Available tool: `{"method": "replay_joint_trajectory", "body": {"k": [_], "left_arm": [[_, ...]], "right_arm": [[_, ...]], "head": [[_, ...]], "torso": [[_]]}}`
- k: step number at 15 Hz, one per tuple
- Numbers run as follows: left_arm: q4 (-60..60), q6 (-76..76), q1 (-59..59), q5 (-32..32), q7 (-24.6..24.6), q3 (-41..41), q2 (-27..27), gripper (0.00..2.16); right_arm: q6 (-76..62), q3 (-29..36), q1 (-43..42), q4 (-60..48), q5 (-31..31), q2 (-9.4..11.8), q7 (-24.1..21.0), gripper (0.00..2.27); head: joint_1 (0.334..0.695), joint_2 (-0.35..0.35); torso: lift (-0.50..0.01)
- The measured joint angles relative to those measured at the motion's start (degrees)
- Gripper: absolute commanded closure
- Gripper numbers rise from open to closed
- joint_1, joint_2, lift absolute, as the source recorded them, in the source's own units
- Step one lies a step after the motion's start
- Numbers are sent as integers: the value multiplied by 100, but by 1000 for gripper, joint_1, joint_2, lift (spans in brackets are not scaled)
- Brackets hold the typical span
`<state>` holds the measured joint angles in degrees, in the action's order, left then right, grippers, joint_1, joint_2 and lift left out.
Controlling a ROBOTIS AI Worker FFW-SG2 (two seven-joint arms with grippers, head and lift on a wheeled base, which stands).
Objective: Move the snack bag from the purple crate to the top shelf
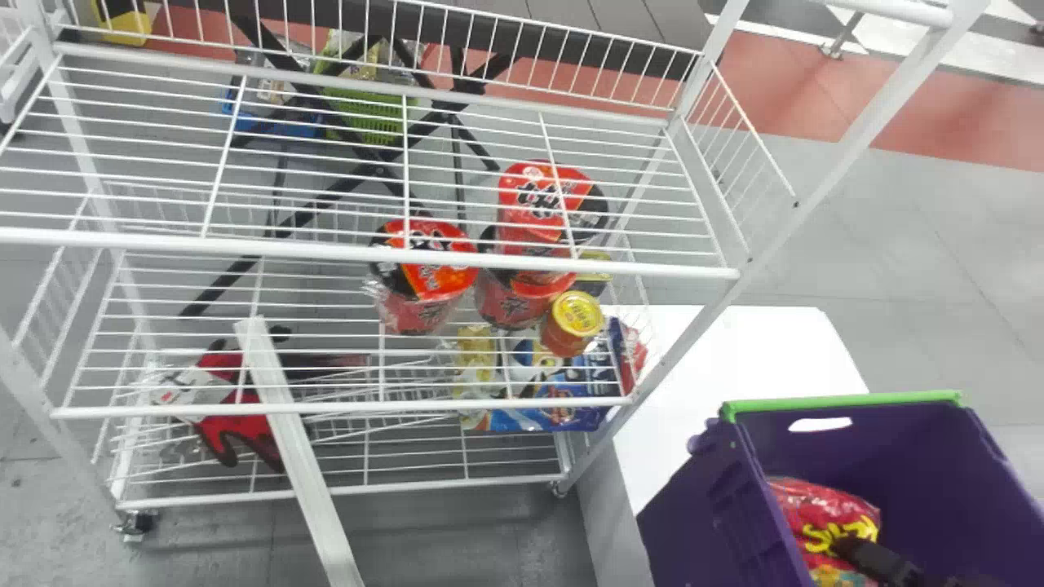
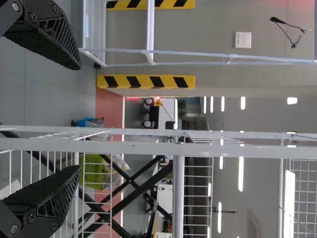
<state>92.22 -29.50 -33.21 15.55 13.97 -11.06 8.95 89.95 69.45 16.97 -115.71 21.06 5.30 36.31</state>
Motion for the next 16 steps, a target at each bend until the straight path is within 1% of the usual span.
{"method": "replay_joint_trajectory", "body": {"k": [2,4,16], "left_arm": [[-32,34,33,0,7,4,8,110],[-60,41,58,-3,15,10,10,110],[-73,28,52,-9,18,25,3,110]], "right_arm": [[1,286,-92,-36,38,157,-7,1986],[1,487,-131,-83,121,238,3,1986],[1,543,-229,-57,161,261,25,1986]], "head": [[695,-350],[695,-350],[695,-350]], "torso": [[-431],[-423],[-376]]}}
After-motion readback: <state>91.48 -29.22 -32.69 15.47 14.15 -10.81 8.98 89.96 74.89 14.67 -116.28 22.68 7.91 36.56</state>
